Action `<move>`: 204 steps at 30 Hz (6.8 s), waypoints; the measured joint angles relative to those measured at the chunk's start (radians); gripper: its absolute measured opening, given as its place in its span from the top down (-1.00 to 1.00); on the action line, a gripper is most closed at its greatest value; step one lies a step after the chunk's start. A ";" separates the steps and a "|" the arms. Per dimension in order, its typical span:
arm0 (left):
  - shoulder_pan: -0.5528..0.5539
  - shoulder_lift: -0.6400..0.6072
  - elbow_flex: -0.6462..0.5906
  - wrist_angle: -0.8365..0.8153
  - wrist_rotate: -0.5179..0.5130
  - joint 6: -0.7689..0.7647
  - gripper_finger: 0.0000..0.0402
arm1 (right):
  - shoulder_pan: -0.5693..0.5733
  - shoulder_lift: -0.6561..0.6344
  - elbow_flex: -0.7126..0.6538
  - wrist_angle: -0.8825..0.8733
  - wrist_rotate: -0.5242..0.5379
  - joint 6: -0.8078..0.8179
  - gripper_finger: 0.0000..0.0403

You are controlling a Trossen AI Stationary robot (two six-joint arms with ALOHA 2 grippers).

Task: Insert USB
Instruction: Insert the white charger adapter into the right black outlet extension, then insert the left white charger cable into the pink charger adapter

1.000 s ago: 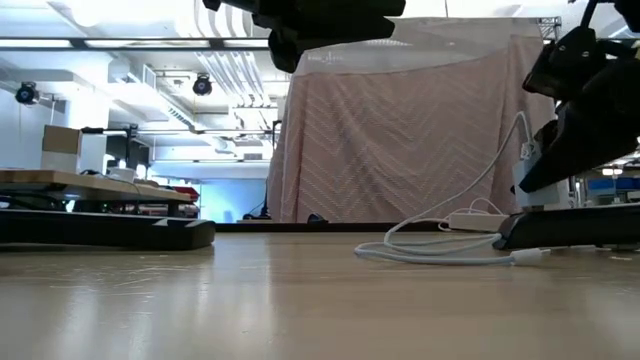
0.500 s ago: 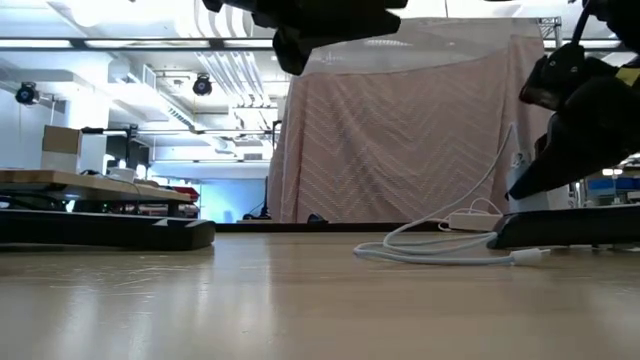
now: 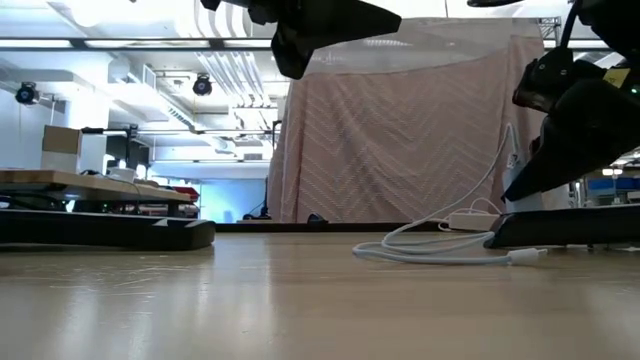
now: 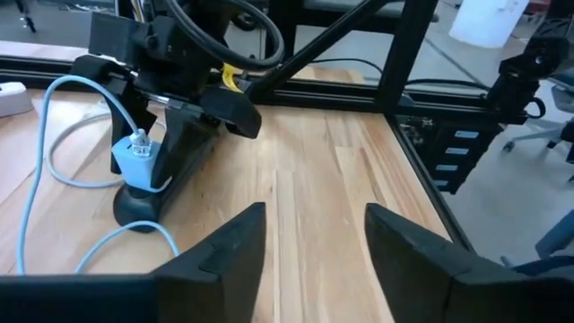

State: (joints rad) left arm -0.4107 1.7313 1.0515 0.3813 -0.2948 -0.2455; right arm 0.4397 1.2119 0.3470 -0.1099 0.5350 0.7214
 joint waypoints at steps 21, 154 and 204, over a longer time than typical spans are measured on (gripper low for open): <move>-0.001 -0.073 0.000 0.005 -0.001 0.115 -0.35 | -0.023 0.007 0.422 -0.646 -0.258 0.044 -0.64; -0.002 -0.278 0.001 -0.187 -0.009 0.207 0.34 | -0.722 0.733 0.433 -1.262 -0.623 -0.592 -0.57; -0.002 -0.278 0.001 -0.208 -0.009 0.207 0.29 | -0.969 0.810 0.504 -1.258 -0.537 -0.611 0.18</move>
State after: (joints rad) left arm -0.4126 1.4536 1.0523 0.1738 -0.3035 -0.0388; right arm -0.5289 2.0216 0.8509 -1.3676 -0.0017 0.1103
